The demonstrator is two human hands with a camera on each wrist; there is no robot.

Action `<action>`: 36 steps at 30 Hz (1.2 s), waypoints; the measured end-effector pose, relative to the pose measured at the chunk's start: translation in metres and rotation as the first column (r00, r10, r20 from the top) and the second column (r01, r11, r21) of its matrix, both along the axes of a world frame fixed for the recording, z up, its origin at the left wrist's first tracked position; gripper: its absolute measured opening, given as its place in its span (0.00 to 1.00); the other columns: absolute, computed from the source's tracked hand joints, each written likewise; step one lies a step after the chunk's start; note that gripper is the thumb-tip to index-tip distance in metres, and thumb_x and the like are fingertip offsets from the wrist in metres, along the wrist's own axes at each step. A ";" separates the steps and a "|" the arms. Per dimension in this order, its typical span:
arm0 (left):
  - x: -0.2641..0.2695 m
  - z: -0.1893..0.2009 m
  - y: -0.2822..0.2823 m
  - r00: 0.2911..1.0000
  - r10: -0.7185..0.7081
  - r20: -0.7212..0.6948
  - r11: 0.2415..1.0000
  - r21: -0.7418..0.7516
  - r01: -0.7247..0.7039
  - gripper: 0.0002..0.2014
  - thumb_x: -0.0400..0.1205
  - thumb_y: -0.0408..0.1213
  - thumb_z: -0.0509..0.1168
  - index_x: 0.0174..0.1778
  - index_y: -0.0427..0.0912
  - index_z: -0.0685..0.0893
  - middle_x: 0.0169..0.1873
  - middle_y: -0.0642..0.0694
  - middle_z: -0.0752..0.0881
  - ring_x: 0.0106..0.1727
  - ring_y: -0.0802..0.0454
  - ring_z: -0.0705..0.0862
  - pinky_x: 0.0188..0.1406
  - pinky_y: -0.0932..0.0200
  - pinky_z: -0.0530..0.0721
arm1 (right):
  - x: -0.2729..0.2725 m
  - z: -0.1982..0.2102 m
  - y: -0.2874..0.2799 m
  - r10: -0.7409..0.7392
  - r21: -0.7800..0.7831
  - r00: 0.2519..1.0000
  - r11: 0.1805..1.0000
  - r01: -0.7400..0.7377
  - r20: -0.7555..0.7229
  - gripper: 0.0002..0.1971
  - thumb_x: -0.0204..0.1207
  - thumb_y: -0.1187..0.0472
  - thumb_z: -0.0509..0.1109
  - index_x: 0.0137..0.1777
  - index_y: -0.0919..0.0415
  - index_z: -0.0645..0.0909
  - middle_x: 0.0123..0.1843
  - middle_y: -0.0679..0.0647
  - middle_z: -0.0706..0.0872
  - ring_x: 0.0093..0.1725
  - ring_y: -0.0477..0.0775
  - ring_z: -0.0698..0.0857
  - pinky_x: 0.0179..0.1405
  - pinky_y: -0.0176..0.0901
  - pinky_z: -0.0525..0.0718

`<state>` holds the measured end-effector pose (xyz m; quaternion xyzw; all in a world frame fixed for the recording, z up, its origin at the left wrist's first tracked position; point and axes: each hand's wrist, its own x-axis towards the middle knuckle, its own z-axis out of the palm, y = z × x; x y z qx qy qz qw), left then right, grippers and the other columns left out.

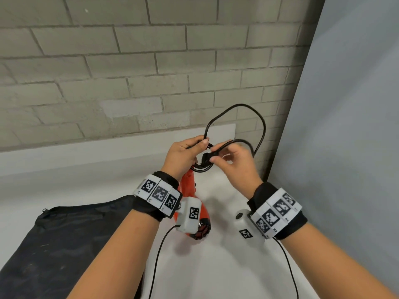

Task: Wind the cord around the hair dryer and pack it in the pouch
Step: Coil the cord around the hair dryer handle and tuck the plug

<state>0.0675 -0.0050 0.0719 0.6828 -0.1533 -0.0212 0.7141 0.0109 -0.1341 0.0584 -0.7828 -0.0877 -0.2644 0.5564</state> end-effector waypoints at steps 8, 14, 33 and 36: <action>0.002 -0.002 -0.006 0.998 -0.066 0.019 0.998 0.017 0.066 0.11 0.78 0.33 0.66 0.55 0.38 0.85 0.35 0.47 0.85 0.19 0.63 0.71 0.19 0.74 0.69 | 0.029 -0.008 0.017 -0.209 -0.040 0.978 0.977 0.209 0.005 0.13 0.67 0.76 0.67 0.42 0.60 0.68 0.35 0.49 0.72 0.32 0.40 0.71 0.30 0.21 0.72; 0.008 0.000 -0.001 0.993 -0.113 -0.017 0.993 -0.034 0.112 0.12 0.78 0.30 0.64 0.57 0.37 0.84 0.29 0.55 0.87 0.21 0.64 0.76 0.25 0.74 0.75 | 0.039 -0.012 0.002 0.186 -0.046 0.956 0.978 -0.202 -0.228 0.13 0.74 0.60 0.64 0.58 0.56 0.72 0.36 0.40 0.80 0.36 0.40 0.78 0.38 0.35 0.76; 0.013 0.006 0.010 0.990 -0.136 -0.019 0.990 0.018 0.137 0.08 0.82 0.35 0.60 0.47 0.48 0.85 0.36 0.47 0.80 0.16 0.62 0.65 0.25 0.66 0.70 | 0.040 -0.028 0.001 0.315 -0.042 0.828 0.926 -0.376 -0.464 0.16 0.76 0.69 0.66 0.62 0.55 0.77 0.58 0.49 0.82 0.55 0.35 0.81 0.54 0.27 0.77; 0.012 0.006 0.011 0.991 -0.135 -0.020 0.991 0.014 0.135 0.08 0.82 0.35 0.60 0.48 0.48 0.85 0.36 0.47 0.81 0.16 0.62 0.65 0.27 0.63 0.69 | 0.040 -0.026 0.013 0.302 0.015 0.893 0.949 -0.315 -0.333 0.05 0.74 0.73 0.67 0.46 0.66 0.83 0.41 0.52 0.85 0.39 0.33 0.82 0.47 0.25 0.79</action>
